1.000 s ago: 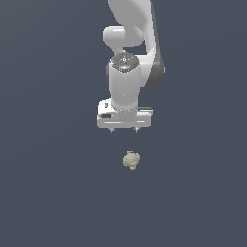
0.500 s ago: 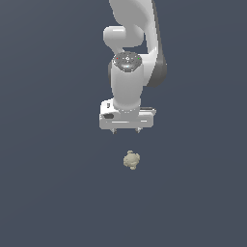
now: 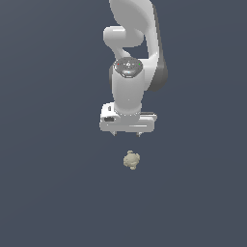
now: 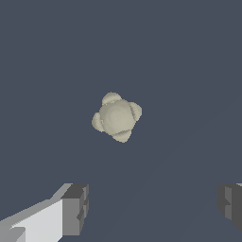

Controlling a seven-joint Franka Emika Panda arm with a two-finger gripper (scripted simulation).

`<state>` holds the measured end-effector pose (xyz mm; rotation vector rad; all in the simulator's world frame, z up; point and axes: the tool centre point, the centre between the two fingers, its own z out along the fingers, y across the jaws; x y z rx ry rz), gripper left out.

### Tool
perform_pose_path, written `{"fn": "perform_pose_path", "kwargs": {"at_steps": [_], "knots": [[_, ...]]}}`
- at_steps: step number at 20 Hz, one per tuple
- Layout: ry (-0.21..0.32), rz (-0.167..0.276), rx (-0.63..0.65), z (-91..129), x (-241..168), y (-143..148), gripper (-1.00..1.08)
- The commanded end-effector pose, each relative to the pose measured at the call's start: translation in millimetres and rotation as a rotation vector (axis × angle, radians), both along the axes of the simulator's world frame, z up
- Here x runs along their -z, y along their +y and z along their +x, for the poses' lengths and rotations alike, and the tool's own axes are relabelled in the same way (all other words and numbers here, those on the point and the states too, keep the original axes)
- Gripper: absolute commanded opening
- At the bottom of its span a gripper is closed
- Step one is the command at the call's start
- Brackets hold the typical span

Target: Pick up the object and move it to a goal position.

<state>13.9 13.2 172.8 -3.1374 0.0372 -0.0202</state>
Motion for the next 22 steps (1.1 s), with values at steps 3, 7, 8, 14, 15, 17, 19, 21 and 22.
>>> {"fn": "perform_pose_path", "kwargs": {"at_steps": [3,7,8,14,15,17,19,21,22], "knots": [[0.003,0.002,0.07,10,10,3,1.0],[0.005,0.003,0.155,22,23,8,1.0],[0.006,0.003,0.18,25,26,9,1.0],[0.01,0.003,0.328,44,50,17,1.0],[0.011,0.003,0.35,46,54,18,1.0],[0.011,0.002,0.388,51,61,20,1.0],[0.012,0.002,0.422,55,67,22,1.0],[0.013,0.001,0.45,58,72,24,1.0],[0.013,0.001,0.462,59,74,25,1.0]]}}
